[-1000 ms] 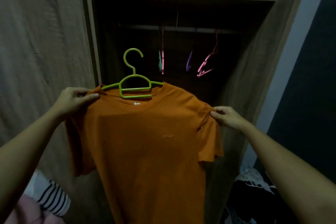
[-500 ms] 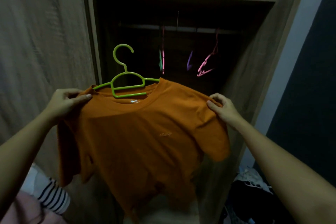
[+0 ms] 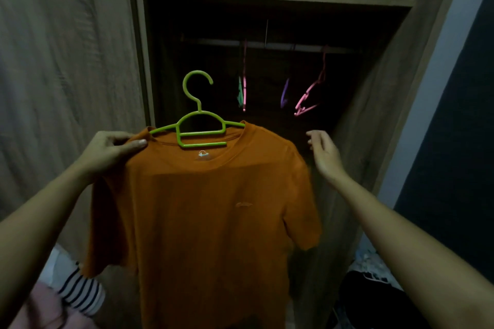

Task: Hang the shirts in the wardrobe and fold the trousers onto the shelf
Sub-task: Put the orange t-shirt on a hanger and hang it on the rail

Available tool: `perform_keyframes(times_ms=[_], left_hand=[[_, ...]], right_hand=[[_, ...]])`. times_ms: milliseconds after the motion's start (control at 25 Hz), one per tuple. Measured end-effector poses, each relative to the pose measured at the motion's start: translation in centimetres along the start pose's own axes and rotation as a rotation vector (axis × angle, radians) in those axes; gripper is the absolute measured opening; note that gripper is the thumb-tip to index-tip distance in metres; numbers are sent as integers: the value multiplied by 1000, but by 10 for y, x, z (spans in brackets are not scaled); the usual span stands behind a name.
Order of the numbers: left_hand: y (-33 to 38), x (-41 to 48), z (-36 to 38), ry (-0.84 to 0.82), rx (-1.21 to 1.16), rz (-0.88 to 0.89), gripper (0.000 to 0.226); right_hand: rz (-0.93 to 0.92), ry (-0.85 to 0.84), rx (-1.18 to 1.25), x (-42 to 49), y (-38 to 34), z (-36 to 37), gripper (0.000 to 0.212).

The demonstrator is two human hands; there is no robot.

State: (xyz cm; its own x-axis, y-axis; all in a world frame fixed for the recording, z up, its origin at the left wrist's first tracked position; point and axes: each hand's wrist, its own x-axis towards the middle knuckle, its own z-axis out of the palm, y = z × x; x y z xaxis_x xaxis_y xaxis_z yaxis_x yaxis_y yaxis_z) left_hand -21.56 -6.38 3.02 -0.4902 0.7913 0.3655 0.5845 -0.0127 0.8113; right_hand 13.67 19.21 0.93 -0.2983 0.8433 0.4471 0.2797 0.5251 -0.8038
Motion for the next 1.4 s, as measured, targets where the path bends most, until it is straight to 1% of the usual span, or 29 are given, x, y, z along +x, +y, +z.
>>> perform_keyframes(times_ms=[40, 120, 160, 200, 280, 320, 360, 400, 440, 480, 600, 680, 720, 800, 840, 880, 920, 960, 1000, 1040, 1080, 1120, 1200, 1280, 1320, 1400], left_hand=[[-1, -1, 1, 2, 2, -2, 9], [-3, -1, 0, 4, 5, -11, 9], [-4, 0, 0, 2, 7, -12, 9], [-3, 0, -1, 1, 18, -11, 8], [-4, 2, -7, 3, 90, -1, 6], [-5, 3, -10, 1, 148, 5, 10], [-7, 3, -14, -8, 204, 3, 11], [-8, 3, -16, -22, 237, 4, 7], [-8, 1, -18, -27, 234, 9, 4], [-10, -1, -19, -18, 195, 18, 7], [-12, -4, -13, 29, 14, -5, 7], [-13, -4, -6, 6, -20, -8, 8], [-12, -3, -3, -2, -23, 0, 8], [-11, -1, 2, 2, -19, 13, 8], [-11, -1, 4, 2, -8, 14, 7], [-12, 1, 6, -5, 17, 14, 6], [-12, 2, 9, -9, 51, 11, 5], [-10, 2, 11, 6, 99, 6, 3], [-7, 3, 15, 39, 157, 9, 3], [-3, 5, 20, 83, 219, 19, 9], [4, 5, 28, 133, 280, 30, 19], [12, 5, 35, 193, 343, 43, 27], [24, 1, 49, 317, 459, 89, 33], [34, -5, 57, 387, 522, 123, 31], [39, -8, 59, 389, 526, 128, 29], [47, -13, 62, 337, 540, 129, 27]], right_hand=[[-91, -4, -10, -4, 1, 3, 33], [-161, -151, -124, -8, 10, 12, 29], [-162, -212, -177, -10, 15, 17, 30], [-155, -229, -188, -10, 17, 20, 28], [-138, -226, -133, -7, 16, 17, 21], [-127, -245, -98, -3, 14, 13, 19], [-113, -272, -69, 1, 11, 7, 18], [-100, -292, -40, 5, 8, 1, 19], [-84, -304, -26, 9, 4, -2, 22], [-61, -309, -24, 13, 2, -5, 26], [33, -320, -67, 20, 0, -1, 34], [54, -307, -208, 24, 2, 5, 34], [47, -267, -304, 25, 0, 8, 32], [-38, -70, -432, 25, -6, 19, 28], [-122, 42, -434, 21, -12, 25, 27], [-222, 111, -392, 14, -20, 33, 24], [-308, 94, -327, 7, -31, 42, 21], [-349, -17, -251, -2, -45, 55, 20], [-325, -191, -184, -13, -62, 70, 22], [-255, -369, -123, -21, -78, 86, 27], [-170, -496, -40, -27, -93, 104, 32], [-88, -554, 57, -30, -107, 122, 36], [13, -526, 183, -26, -133, 151, 39], [114, -471, 244, -12, -149, 170, 38], [163, -460, 278, -4, -153, 176, 35], [232, -428, 302, 6, -154, 184, 26]])
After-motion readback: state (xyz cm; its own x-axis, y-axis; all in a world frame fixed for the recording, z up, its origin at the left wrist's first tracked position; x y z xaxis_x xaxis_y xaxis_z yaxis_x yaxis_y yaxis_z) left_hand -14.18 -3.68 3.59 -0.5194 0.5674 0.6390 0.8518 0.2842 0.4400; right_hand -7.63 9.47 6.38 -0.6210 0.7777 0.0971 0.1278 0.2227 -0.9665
